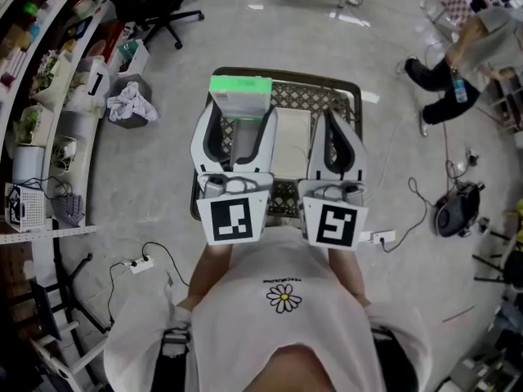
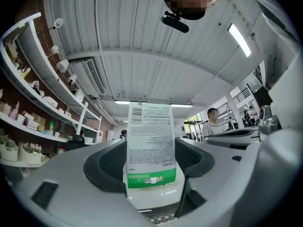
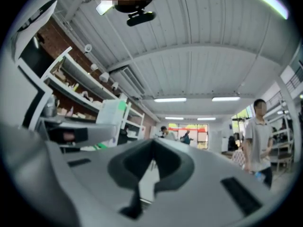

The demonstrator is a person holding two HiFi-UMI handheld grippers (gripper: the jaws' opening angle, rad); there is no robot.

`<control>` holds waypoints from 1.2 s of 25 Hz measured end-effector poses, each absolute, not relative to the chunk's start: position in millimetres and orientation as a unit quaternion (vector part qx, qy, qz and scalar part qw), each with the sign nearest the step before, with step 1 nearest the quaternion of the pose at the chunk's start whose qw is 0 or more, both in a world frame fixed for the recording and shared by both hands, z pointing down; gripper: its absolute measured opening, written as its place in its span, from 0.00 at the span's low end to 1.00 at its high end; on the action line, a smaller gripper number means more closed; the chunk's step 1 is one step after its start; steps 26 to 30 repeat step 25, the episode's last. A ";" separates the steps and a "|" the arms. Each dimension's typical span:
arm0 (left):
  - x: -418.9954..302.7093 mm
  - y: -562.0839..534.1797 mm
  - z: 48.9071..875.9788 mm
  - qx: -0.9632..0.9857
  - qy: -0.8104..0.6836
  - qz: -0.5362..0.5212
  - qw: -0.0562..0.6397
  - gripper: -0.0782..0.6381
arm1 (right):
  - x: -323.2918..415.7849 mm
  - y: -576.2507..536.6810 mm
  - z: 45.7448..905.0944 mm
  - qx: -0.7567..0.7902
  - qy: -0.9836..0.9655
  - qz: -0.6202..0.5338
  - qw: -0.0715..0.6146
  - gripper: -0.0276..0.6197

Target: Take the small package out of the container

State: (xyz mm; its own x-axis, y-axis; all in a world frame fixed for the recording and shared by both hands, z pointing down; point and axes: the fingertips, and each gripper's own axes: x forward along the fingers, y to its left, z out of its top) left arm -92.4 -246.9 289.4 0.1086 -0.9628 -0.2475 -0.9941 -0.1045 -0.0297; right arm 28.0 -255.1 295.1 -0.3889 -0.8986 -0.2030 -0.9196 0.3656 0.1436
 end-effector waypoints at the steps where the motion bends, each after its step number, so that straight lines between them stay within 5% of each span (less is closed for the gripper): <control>1: -93.1 -247.2 288.1 -0.738 0.663 0.084 0.095 0.57 | 28.3 -255.2 295.8 -0.552 0.825 0.117 0.043 0.09; 30: -109.1 -237.9 265.0 -0.728 0.669 0.101 0.109 0.57 | 29.5 -252.6 293.8 -0.555 0.823 0.106 0.057 0.09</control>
